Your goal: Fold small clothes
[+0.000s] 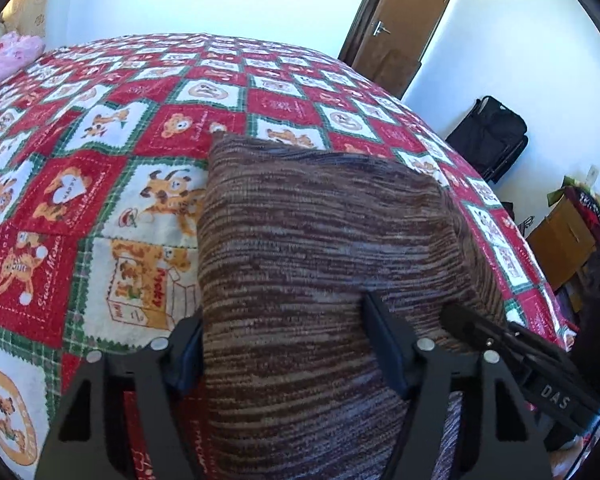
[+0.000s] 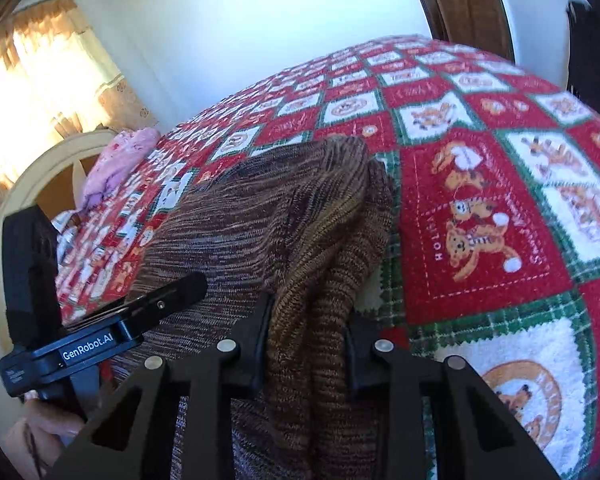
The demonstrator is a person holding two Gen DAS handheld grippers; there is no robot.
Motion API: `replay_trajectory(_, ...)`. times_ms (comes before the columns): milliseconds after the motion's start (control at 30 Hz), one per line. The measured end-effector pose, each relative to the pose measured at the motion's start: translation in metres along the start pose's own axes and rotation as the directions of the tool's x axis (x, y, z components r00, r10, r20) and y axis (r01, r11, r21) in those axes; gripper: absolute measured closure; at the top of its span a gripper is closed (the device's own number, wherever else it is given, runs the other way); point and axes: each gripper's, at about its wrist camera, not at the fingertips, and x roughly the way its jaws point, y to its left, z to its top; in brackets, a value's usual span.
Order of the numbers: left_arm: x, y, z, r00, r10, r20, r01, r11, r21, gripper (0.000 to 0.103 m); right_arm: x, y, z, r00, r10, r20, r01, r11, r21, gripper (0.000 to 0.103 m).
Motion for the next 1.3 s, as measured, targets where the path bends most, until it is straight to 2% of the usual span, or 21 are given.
replay_trajectory(33,0.001,0.001,0.000,1.000,-0.002,-0.002,0.002,1.000,-0.003,0.030,-0.004,0.001,-0.001,1.000,-0.002,0.017,0.003,1.000,-0.004,0.071)
replay_trajectory(100,0.002,0.003,0.001,1.000,-0.009,-0.006,0.009,1.000,-0.012,0.027,-0.012,-0.006,-0.003,0.998,0.000,0.055,-0.002,0.999,0.033,0.063)
replay_trajectory(167,0.003,0.003,0.002,1.000,-0.020,-0.013,0.020,1.000,-0.014,0.023,-0.025,-0.016,-0.005,0.992,-0.046,0.114,0.035,0.995,0.097,0.041)
replay_trajectory(233,0.004,0.002,0.002,0.999,-0.030,-0.019,0.030,1.000,-0.009,0.019,-0.031,-0.025,-0.006,0.986,-0.093,0.140,0.069,0.984,0.165,0.025)
replay_trajectory(300,0.006,0.000,0.002,0.999,-0.035,-0.028,0.035,0.999,0.003,0.015,-0.023,-0.029,-0.003,0.993,-0.062,0.096,0.043,0.982,0.185,0.025)
replay_trajectory(367,0.007,-0.002,0.002,0.999,-0.035,-0.034,0.035,0.999,0.016,0.012,-0.018,-0.026,0.000,0.997,-0.023,0.068,0.012,0.988,0.153,0.023)
replay_trajectory(400,0.007,-0.003,0.002,0.999,-0.037,-0.035,0.037,0.999,0.016,0.012,-0.015,-0.022,0.000,0.998,0.035,0.053,-0.041,0.991,0.124,0.023)
replay_trajectory(433,0.007,-0.002,0.002,0.999,-0.041,-0.035,0.042,0.999,0.013,0.012,-0.010,-0.016,0.000,0.996,0.091,0.022,-0.093,0.992,0.090,0.025)
replay_trajectory(500,0.005,0.001,0.002,0.998,-0.060,-0.030,0.060,0.998,-0.003,0.013,-0.006,-0.006,-0.001,0.996,0.088,-0.005,-0.088,0.995,0.039,0.042)
replay_trajectory(533,0.005,0.003,0.002,0.997,-0.071,-0.024,0.071,0.997,-0.013,0.014,-0.004,-0.004,-0.001,0.996,0.084,-0.016,-0.083,0.996,0.031,0.066)
replay_trajectory(600,0.003,0.007,0.002,0.997,-0.080,-0.015,0.079,0.996,-0.031,0.020,-0.001,-0.011,-0.002,0.994,0.110,-0.026,-0.108,0.992,0.065,0.072)
replay_trajectory(667,0.002,0.008,0.001,0.997,-0.075,-0.005,0.074,0.996,-0.044,0.028,0.000,-0.022,-0.004,0.987,0.158,-0.026,-0.154,0.981,0.114,0.072)
replay_trajectory(700,0.002,0.008,0.001,0.998,-0.069,-0.003,0.069,0.997,-0.046,0.029,0.000,-0.022,-0.004,0.987,0.157,-0.029,-0.153,0.981,0.117,0.072)
replay_trajectory(800,0.002,0.006,0.001,0.999,-0.043,0.005,0.043,0.998,-0.039,0.036,0.003,-0.010,-0.003,0.996,0.085,-0.040,-0.083,0.994,0.068,0.071)
replay_trajectory(900,0.000,0.003,0.001,0.999,-0.033,0.021,0.034,0.999,-0.033,0.047,0.003,0.000,-0.004,0.999,0.031,-0.030,-0.030,0.999,0.023,0.073)
replay_trajectory(967,-0.004,0.003,0.001,0.999,-0.033,0.039,0.035,0.998,-0.042,0.064,0.001,0.007,-0.004,1.000,-0.011,-0.021,0.011,1.000,-0.017,0.078)
replay_trajectory(1067,-0.011,-0.008,0.002,0.998,0.029,0.057,-0.029,1.000,-0.002,0.071,-0.003,0.029,-0.005,0.993,-0.114,0.005,0.114,0.987,-0.114,0.079)
replay_trajectory(1167,-0.018,-0.022,0.002,0.994,0.083,0.076,-0.086,0.996,0.034,0.073,-0.015,0.045,-0.005,0.985,-0.165,0.050,0.171,0.976,-0.133,0.080)
replay_trajectory(1300,-0.037,-0.026,0.007,0.993,0.068,0.095,-0.073,0.996,0.044,0.074,-0.038,0.069,-0.006,0.974,-0.189,0.123,0.208,0.962,-0.174,0.080)
